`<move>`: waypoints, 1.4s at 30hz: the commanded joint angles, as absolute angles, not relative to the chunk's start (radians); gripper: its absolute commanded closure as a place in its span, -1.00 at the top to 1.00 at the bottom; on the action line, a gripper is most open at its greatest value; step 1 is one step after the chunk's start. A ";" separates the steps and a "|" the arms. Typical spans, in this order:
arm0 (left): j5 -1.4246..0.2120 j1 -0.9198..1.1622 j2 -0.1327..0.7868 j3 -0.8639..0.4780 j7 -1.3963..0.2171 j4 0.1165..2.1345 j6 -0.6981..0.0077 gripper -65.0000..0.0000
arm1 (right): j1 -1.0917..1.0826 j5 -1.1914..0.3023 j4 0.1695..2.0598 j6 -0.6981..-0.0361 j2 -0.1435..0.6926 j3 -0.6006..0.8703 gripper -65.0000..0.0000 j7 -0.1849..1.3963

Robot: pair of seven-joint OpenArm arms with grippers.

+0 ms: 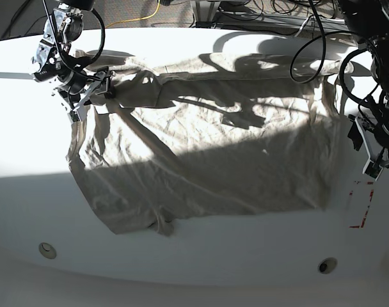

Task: Layout the t-shirt on the table in an organized manner, then fold the t-shirt properly
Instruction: 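Release the shirt edge with the left gripper and reposition it along the edge, then regrasp the shirt edge with both grippers at its two ends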

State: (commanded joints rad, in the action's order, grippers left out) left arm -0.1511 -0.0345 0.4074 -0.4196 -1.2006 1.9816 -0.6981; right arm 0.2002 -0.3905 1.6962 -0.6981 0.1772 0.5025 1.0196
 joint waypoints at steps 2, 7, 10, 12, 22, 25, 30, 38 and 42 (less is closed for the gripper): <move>-0.151 -0.021 0.407 -0.420 -1.201 1.982 -0.698 0.43 | 0.202 -0.390 1.698 -0.698 0.177 0.503 -0.33 1.020; -0.151 -0.007 0.407 -0.420 -1.201 1.982 -0.698 0.43 | 0.206 -0.390 1.730 -0.698 0.176 0.503 -0.62 1.020; -0.153 0.004 0.407 -0.420 -1.199 1.982 -0.698 0.43 | 0.209 -0.390 1.767 -0.698 0.176 0.503 -0.52 1.020; -0.154 0.008 0.407 -0.420 -1.199 1.982 -0.698 0.43 | 0.211 -0.390 1.784 -0.698 0.176 0.504 -0.42 1.020; -0.154 0.008 0.407 -0.420 -1.199 1.982 -0.698 0.43 | 0.220 -0.390 1.801 -0.698 0.176 0.504 0.05 1.020; -0.154 0.008 0.407 -0.420 -1.199 1.982 -0.698 0.43 | 0.220 -0.390 1.797 -0.698 0.176 0.504 0.04 1.020; -0.154 0.008 0.407 -0.420 -1.199 1.982 -0.698 0.43 | 0.220 -0.390 1.796 -0.698 0.174 0.504 -0.23 1.020; -0.154 0.008 0.406 -0.415 -1.199 1.982 -0.698 0.43 | 0.216 -0.383 1.796 -0.698 0.154 0.504 -1.00 1.020; -0.154 0.008 0.406 -0.414 -1.199 1.982 -0.698 0.43 | 0.220 -0.390 1.807 -0.698 0.150 0.504 -0.99 1.021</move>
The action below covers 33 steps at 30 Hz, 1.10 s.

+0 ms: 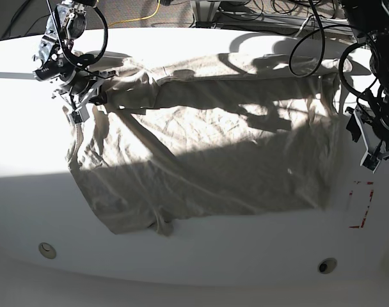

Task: Layout the t-shirt on the table in an organized manner, then fold the t-shirt properly
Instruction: 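Regrasp the shirt edge with both grippers at its two ends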

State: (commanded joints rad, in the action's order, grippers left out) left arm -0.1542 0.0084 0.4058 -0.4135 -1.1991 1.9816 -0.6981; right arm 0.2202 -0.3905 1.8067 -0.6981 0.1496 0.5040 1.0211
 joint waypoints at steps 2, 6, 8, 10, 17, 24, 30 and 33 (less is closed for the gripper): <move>-0.154 0.008 0.406 -0.414 -1.199 1.982 -0.698 0.43 | 0.222 -0.392 1.831 -0.698 0.150 0.504 -1.00 1.021; -0.154 0.008 0.406 -0.414 -1.199 1.982 -0.698 0.43 | 0.228 -0.392 1.899 -0.698 0.150 0.506 -1.00 1.021; -0.154 0.010 0.406 -0.414 -1.199 1.982 -0.698 0.43 | 0.237 -0.392 1.925 -0.698 0.150 0.506 -1.00 1.021; -0.154 0.021 0.406 -0.414 -1.199 1.982 -0.698 0.43 | 0.240 -0.392 1.951 -0.698 0.150 0.506 -1.00 1.021; -0.156 0.033 0.406 -0.414 -1.199 1.982 -0.698 0.43 | 0.200 -0.387 1.960 -0.698 0.153 0.506 -1.00 1.021; -0.157 0.048 0.404 -0.412 -1.199 1.982 -0.698 0.43 | 0.143 -0.381 1.960 -0.698 0.154 0.506 -1.00 1.021; -0.157 0.050 0.404 -0.397 -1.199 1.982 -0.698 0.43 | 0.081 -0.380 1.949 -0.698 0.156 0.506 -0.98 1.021; -0.157 0.050 0.404 -0.397 -1.199 1.982 -0.698 0.43 | 0.053 -0.380 1.913 -0.698 0.156 0.504 -0.98 1.021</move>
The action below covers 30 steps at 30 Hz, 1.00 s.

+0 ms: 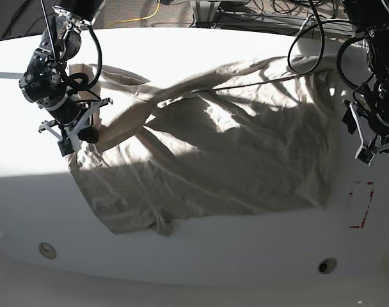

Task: Layout the t-shirt on the table in an organized manner, then fold the t-shirt properly
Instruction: 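Regrasp the shirt edge with both grippers at its two ends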

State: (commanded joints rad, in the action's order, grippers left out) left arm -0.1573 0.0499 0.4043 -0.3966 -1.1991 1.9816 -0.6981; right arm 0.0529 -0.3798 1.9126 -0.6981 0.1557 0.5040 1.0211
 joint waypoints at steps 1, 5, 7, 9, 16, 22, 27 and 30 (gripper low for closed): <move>-0.157 0.050 0.404 -0.397 -1.199 1.982 -0.698 0.43 | 0.041 -0.380 1.893 -0.698 0.156 0.504 -0.98 1.021; -0.157 0.050 0.404 -0.389 -1.199 1.982 -0.698 0.43 | 0.007 -0.363 1.821 -0.698 0.168 0.504 -0.98 1.021; -0.157 0.050 0.404 -0.389 -1.199 1.982 -0.698 0.43 | -0.004 -0.348 1.790 -0.698 0.174 0.504 -0.97 1.020; -0.157 0.051 0.404 -0.389 -1.199 1.982 -0.698 0.43 | -0.015 -0.329 1.767 -0.698 0.176 0.504 -0.86 1.018; -0.159 0.068 0.404 -0.341 -1.199 1.982 -0.698 0.43 | -0.031 -0.292 1.799 -0.698 0.180 0.507 0.35 1.018; -0.159 0.101 0.344 -0.335 -1.199 1.982 -0.698 0.43 | 0.070 -0.294 1.920 -0.698 0.208 0.510 1.00 1.021; -0.168 0.160 0.306 -0.375 -1.198 1.983 -0.698 0.43 | 0.191 -0.292 1.971 -0.698 0.202 0.544 1.00 1.021; -0.200 0.171 0.272 -0.429 -1.198 1.985 -0.698 0.43 | 0.245 -0.294 1.971 -0.698 0.197 0.582 1.00 1.021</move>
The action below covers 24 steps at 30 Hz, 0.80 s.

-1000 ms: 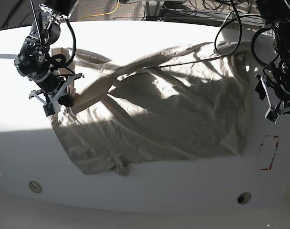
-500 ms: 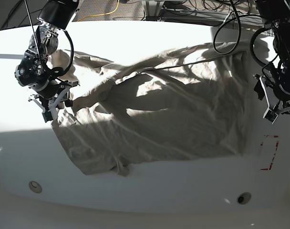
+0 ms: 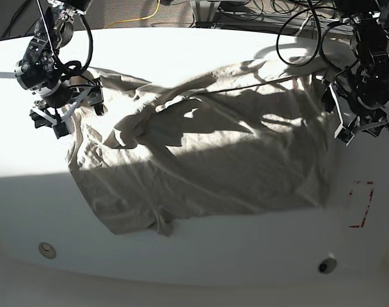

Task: Layout the t-shirt on the table in an organized manner, then fold the t-shirt properly
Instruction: 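Regrasp the shirt edge with both grippers at its two ends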

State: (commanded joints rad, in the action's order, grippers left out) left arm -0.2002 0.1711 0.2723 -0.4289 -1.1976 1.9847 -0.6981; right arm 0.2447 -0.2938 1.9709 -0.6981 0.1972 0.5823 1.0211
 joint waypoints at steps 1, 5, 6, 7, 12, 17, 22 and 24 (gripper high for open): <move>-0.219 0.183 0.265 -0.458 -1.198 1.983 -0.698 0.43 | 0.268 -0.294 1.971 -0.698 0.191 0.595 1.00 1.021; -0.280 0.203 0.254 -0.549 -1.198 1.983 -0.698 0.43 | 0.318 -0.294 1.968 -0.698 0.165 0.633 1.00 1.020; -0.294 0.203 0.248 -0.565 -1.198 1.983 -0.698 0.43 | 0.323 -0.294 1.966 -0.698 0.163 0.641 1.00 1.020; -0.303 0.203 0.237 -0.582 -1.198 1.983 -0.698 0.43 | 0.329 -0.294 1.962 -0.698 0.163 0.647 1.00 1.020; -0.320 0.202 0.200 -0.697 -1.199 1.985 -0.698 0.43 | 0.329 -0.295 1.850 -0.698 0.165 0.679 1.00 1.015; -0.323 0.189 0.200 -0.743 -1.199 1.985 -0.698 0.43 | 0.289 -0.292 1.744 -0.698 0.170 0.704 1.00 1.013; -0.323 0.186 0.200 -0.788 -1.199 1.983 -0.698 0.43 | 0.278 -0.294 1.682 -0.698 0.171 0.705 1.00 1.013; -0.323 0.186 0.200 -0.800 -1.199 1.983 -0.698 0.43 | 0.278 -0.294 1.682 -0.698 0.171 0.700 0.84 1.013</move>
